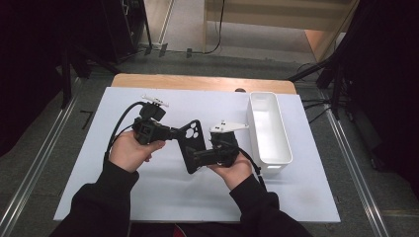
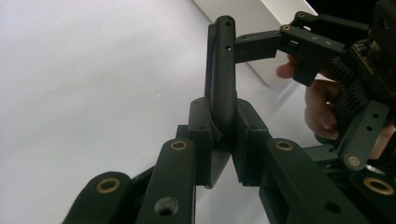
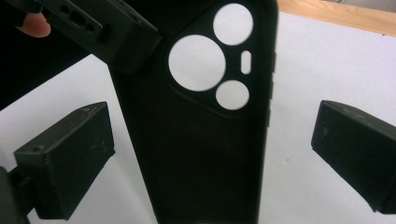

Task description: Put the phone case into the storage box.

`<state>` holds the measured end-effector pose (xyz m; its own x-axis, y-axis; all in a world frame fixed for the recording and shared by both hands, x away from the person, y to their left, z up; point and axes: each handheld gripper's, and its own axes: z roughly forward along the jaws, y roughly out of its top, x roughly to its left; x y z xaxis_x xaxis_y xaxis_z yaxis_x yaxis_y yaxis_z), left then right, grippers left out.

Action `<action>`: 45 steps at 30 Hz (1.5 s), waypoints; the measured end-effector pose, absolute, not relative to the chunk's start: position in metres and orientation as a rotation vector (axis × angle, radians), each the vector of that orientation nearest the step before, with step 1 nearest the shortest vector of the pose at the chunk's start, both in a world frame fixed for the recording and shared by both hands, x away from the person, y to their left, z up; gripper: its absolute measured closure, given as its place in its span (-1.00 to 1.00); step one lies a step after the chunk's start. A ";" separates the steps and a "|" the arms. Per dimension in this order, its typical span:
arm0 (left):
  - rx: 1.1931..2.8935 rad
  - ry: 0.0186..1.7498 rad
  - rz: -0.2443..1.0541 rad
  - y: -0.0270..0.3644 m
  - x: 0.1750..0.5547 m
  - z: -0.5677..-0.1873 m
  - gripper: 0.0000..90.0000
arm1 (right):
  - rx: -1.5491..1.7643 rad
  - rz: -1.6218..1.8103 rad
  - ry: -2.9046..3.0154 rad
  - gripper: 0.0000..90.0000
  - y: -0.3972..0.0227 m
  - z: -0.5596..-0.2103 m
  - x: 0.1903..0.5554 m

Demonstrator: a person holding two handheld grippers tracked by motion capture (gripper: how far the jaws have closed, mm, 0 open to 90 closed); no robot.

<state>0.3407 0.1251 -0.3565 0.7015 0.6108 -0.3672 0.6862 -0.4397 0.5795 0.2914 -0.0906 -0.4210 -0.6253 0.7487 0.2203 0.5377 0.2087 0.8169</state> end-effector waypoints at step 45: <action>2.061 0.952 -0.141 0.126 0.333 -0.341 0.15 | 1.165 1.324 2.257 -0.74 -0.079 -0.418 0.298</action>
